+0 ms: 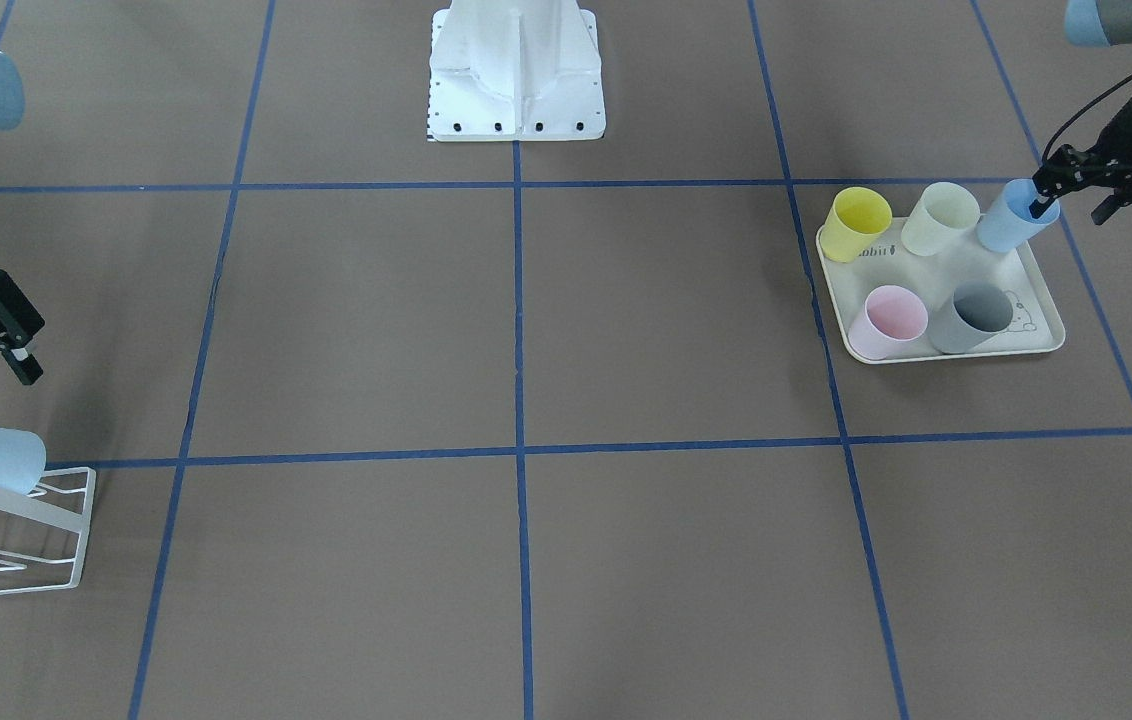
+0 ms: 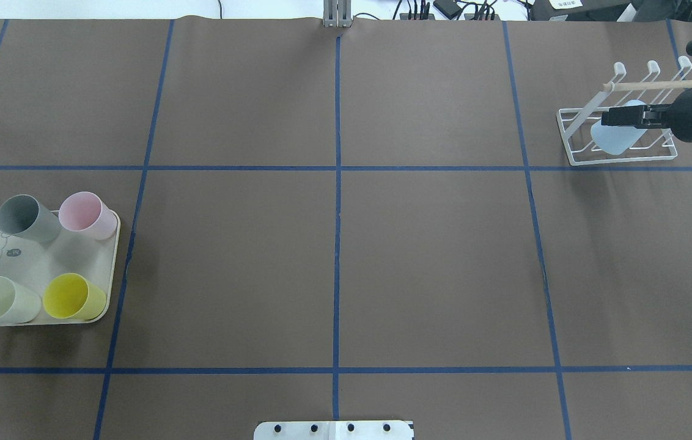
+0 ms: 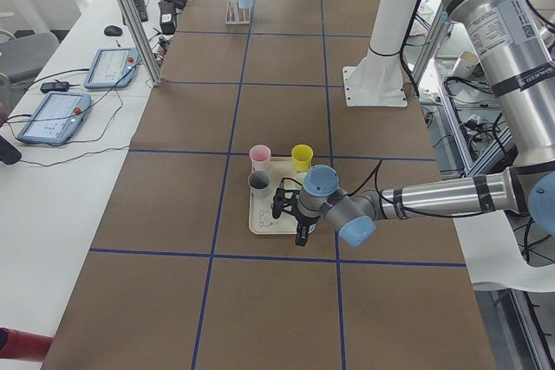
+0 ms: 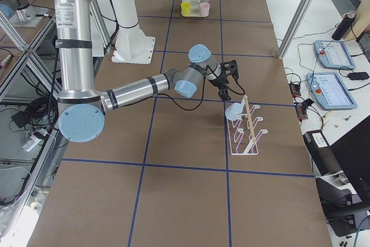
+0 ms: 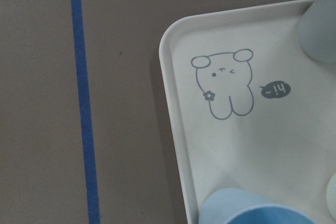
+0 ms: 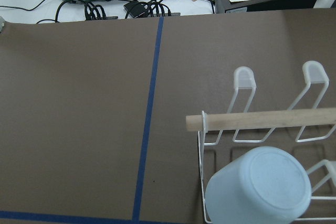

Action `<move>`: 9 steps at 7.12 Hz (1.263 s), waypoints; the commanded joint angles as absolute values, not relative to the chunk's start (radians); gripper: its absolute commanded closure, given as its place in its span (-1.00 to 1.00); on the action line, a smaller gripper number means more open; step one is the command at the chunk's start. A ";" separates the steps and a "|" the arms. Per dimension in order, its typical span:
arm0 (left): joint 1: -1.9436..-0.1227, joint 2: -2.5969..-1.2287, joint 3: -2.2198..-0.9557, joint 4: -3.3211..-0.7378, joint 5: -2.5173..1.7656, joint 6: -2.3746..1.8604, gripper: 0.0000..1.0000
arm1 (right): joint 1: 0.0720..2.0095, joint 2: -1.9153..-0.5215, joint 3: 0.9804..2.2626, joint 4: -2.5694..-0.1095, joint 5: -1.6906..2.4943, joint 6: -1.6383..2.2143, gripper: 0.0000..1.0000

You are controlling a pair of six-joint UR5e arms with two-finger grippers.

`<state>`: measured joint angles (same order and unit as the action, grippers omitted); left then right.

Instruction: Transfer IKEA cup to right arm and place on rack

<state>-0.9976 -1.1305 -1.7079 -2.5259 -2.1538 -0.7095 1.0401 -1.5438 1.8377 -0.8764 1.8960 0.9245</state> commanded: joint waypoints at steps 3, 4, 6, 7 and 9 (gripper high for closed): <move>-0.971 -1.132 -1.701 -2.525 -2.166 -0.721 0.99 | 1.039 -1.543 1.838 -0.876 1.896 0.925 -0.98; -0.971 -1.144 -1.697 -2.520 -2.230 -0.721 1.00 | 1.039 -1.539 1.838 -0.876 1.894 0.925 -0.98; -1.011 -1.118 -1.779 -2.519 -2.264 -0.710 1.00 | 1.039 -1.534 1.833 -0.877 1.891 0.923 -0.98; -1.163 -1.109 -1.781 -2.517 -2.266 -0.687 1.00 | 1.037 -1.534 1.830 -0.877 1.891 0.923 -0.98; -1.290 -1.214 -1.799 -2.286 -2.331 -0.630 1.00 | 1.023 -1.531 1.829 -0.879 1.887 0.925 -0.98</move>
